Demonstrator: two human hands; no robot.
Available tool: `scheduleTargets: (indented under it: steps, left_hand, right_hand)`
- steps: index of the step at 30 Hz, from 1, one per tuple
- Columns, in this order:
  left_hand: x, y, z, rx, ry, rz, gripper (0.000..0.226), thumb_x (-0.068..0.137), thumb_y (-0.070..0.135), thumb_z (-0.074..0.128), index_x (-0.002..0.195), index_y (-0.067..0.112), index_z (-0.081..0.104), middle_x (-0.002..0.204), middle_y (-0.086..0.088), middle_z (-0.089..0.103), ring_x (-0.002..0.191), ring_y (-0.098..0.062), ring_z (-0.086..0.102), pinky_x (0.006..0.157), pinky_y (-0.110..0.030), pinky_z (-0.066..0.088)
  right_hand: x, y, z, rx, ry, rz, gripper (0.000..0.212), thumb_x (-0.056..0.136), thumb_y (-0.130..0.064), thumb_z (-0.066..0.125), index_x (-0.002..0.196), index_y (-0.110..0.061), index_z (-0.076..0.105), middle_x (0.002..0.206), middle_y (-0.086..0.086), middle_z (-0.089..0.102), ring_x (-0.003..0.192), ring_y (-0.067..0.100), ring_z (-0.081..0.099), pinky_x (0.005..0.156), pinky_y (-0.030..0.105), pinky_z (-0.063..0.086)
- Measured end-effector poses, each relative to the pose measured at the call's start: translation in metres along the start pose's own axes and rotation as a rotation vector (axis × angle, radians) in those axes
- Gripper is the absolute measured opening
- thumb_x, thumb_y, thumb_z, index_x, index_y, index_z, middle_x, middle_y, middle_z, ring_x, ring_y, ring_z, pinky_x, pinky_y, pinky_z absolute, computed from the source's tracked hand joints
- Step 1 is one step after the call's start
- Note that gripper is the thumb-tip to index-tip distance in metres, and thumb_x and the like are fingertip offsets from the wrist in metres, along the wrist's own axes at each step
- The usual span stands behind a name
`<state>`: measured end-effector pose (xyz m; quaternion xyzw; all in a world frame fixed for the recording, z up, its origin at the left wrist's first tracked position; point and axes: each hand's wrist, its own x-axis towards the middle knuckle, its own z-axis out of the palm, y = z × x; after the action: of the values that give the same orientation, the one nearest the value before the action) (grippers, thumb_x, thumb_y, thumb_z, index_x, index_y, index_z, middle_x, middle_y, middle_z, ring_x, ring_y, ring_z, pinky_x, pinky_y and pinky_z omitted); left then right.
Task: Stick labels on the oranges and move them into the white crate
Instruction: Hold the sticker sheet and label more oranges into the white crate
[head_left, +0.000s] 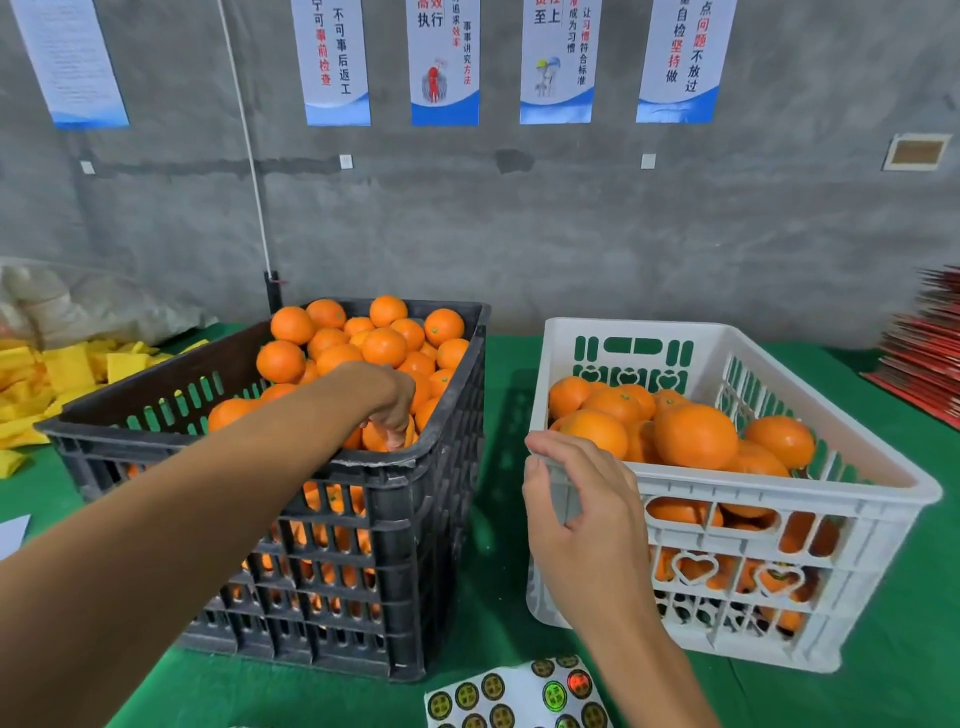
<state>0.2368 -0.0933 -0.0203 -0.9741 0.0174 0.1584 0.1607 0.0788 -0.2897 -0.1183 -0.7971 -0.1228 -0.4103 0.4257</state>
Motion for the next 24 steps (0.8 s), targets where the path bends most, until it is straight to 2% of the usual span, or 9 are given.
scheduleTargets:
  steps: [2,3,5,7,12,15,18,20,24]
  left_hand:
    - [-0.005,0.002,-0.001,-0.006,0.026,0.006,0.058,0.100,0.019,0.067,0.149,0.007,0.039,0.152,-0.021,0.039,0.126,-0.032,0.059,0.080,-0.032,0.054]
    - [-0.007,0.001,-0.002,-0.029,0.037,0.019,0.060,0.097,0.018,0.069,0.148,0.008,0.038,0.149,-0.019,0.042,0.122,-0.033,0.061,0.083,-0.035,0.054]
    - [-0.014,-0.004,-0.006,-0.073,0.033,0.039,0.057,0.091,0.022,0.075,0.138,0.007,0.045,0.117,-0.013,0.059,0.100,-0.031,0.065,0.078,-0.037,0.054]
    - [-0.021,-0.012,-0.010,-0.156,0.081,0.043,0.055,0.084,0.033,0.079,0.127,0.009,0.054,0.105,-0.015,0.063,0.096,-0.035,0.066,0.074,-0.035,0.052]
    - [-0.059,-0.025,-0.020,-0.320,0.702,0.024,0.076,0.069,0.066,0.076,0.131,0.028,0.055,0.124,-0.005,0.056,0.111,-0.036,0.061,0.078,-0.042,0.046]
    - [-0.091,-0.015,-0.008,-0.724,1.014,0.121,0.078,0.063,0.061,0.075,0.135,0.035,0.059,0.126,-0.003,0.054,0.112,-0.031,0.062,0.089,-0.038,0.047]
    - [-0.123,0.006,0.014,-1.034,1.208,0.246,0.074,0.063,0.058,0.071,0.135,0.039,0.059,0.121,0.007,0.053,0.107,-0.013,0.058,0.091,-0.024,0.046]
    - [-0.139,0.025,0.030,-1.162,1.276,0.305,0.068,0.069,0.051,0.075,0.134,0.041,0.059,0.116,0.014,0.050,0.108,-0.008,0.057,0.090,-0.031,0.054]
    - [-0.158,0.059,0.062,-1.276,1.354,0.444,0.066,0.076,0.032,0.081,0.138,0.030,0.059,0.127,0.008,0.049,0.113,-0.008,0.057,0.075,-0.036,0.060]
  right_hand:
    - [0.000,0.001,0.000,0.004,-0.009,-0.018,0.017,0.100,-0.021,0.063,0.113,-0.022,0.074,0.114,-0.015,0.070,0.114,0.008,0.061,0.103,0.040,0.047]
    - [0.001,0.000,0.000,0.008,-0.010,-0.027,0.018,0.100,-0.024,0.061,0.112,-0.022,0.074,0.113,-0.016,0.070,0.113,0.008,0.061,0.103,0.040,0.047]
    - [0.003,0.000,-0.001,0.013,0.000,-0.052,0.020,0.099,-0.026,0.059,0.110,-0.022,0.075,0.110,-0.016,0.071,0.110,0.007,0.062,0.101,0.040,0.048]
    - [0.004,-0.001,-0.003,0.017,0.018,-0.066,0.020,0.098,-0.026,0.059,0.108,-0.022,0.075,0.107,-0.016,0.071,0.107,0.006,0.062,0.099,0.039,0.049]
    - [0.009,-0.008,-0.011,0.113,-0.064,-0.030,0.015,0.100,-0.026,0.061,0.104,-0.025,0.075,0.099,-0.019,0.070,0.098,0.009,0.066,0.085,0.027,0.053]
    - [0.009,-0.002,-0.016,0.118,-0.409,0.060,0.011,0.099,-0.026,0.065,0.098,-0.031,0.074,0.093,-0.016,0.071,0.087,0.009,0.066,0.076,0.029,0.055]
    - [0.001,0.011,-0.012,-0.051,-0.907,0.280,0.022,0.098,-0.024,0.063,0.116,-0.031,0.073,0.101,-0.014,0.072,0.089,0.000,0.067,0.088,0.025,0.057]
    - [-0.007,0.022,-0.007,-0.102,-1.183,0.459,0.034,0.095,-0.017,0.067,0.128,-0.026,0.069,0.116,-0.008,0.071,0.103,0.006,0.068,0.095,0.026,0.056]
    - [-0.016,0.040,0.001,-0.247,-1.388,0.520,0.058,0.087,-0.026,0.081,0.140,-0.034,0.057,0.144,-0.004,0.054,0.127,0.019,0.057,0.104,0.033,0.046]
